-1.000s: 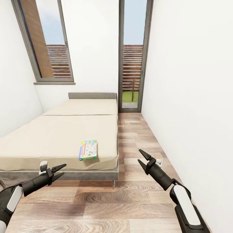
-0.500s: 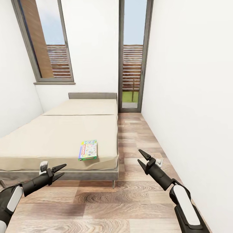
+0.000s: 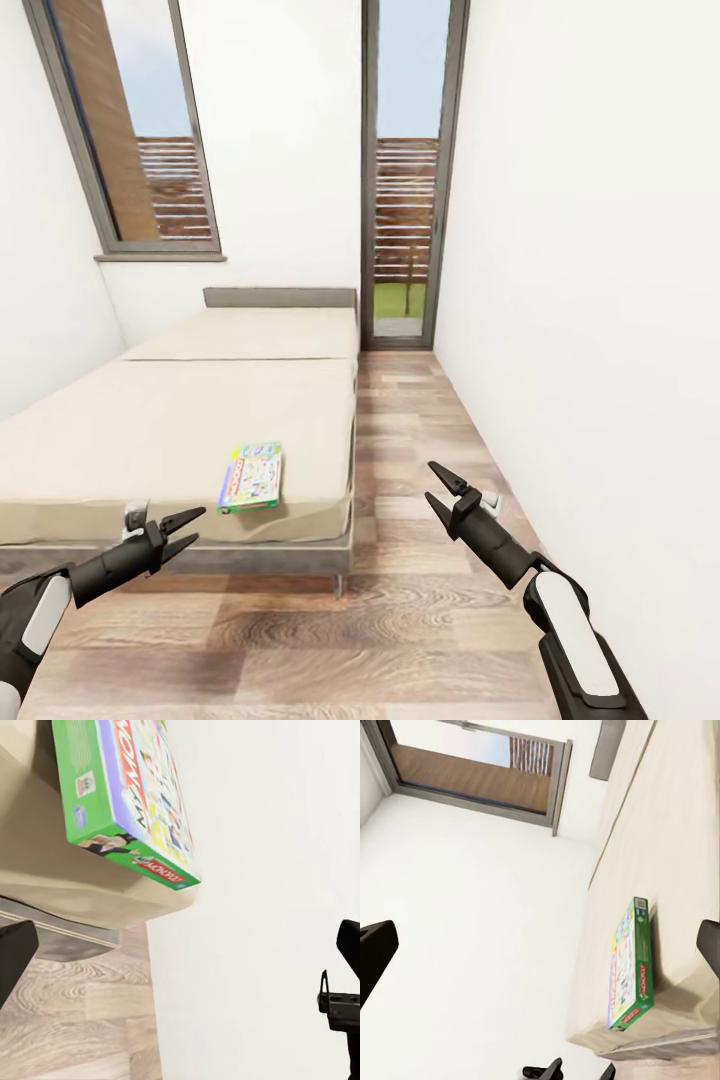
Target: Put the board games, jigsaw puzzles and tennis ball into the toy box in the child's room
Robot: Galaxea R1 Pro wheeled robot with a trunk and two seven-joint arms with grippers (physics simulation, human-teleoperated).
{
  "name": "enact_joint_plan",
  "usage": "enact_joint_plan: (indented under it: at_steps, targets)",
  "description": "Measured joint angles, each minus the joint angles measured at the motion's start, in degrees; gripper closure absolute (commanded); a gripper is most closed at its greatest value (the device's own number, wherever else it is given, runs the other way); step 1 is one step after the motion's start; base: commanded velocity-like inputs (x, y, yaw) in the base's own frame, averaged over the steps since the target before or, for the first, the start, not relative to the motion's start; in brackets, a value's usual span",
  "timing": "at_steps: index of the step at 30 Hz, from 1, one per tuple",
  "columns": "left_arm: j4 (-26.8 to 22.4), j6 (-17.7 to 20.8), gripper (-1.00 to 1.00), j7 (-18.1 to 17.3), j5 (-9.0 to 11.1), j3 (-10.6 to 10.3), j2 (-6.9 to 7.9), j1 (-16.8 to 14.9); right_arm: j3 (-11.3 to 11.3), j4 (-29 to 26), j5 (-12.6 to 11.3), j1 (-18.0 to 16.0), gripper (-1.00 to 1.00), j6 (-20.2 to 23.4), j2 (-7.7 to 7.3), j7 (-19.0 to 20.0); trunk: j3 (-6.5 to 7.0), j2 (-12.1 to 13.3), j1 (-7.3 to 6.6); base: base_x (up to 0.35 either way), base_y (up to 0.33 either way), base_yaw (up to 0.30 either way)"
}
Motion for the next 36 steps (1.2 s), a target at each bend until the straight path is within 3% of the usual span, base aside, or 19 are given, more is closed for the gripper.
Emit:
enact_joint_plan:
  at_steps: [9, 36]
  targets:
    - [-0.02, -0.01, -1.0, -0.1, -0.02, 0.03, 0.0, 0.0, 0.13, 0.01, 0.08, 0.0, -1.0, -0.08, 0.05, 0.03, 0.0, 0.0, 0.02, 0.12, -0.083, 0.0]
    - [-0.02, 0.16, -1.0, -0.23, 0.07, 0.05, 0.13, 0.0, 0.09, 0.02, 0.01, 0.0, -1.0, -0.08, 0.0, 0.05, 0.0, 0.0, 0.02, 0.004, -0.003, 0.0]
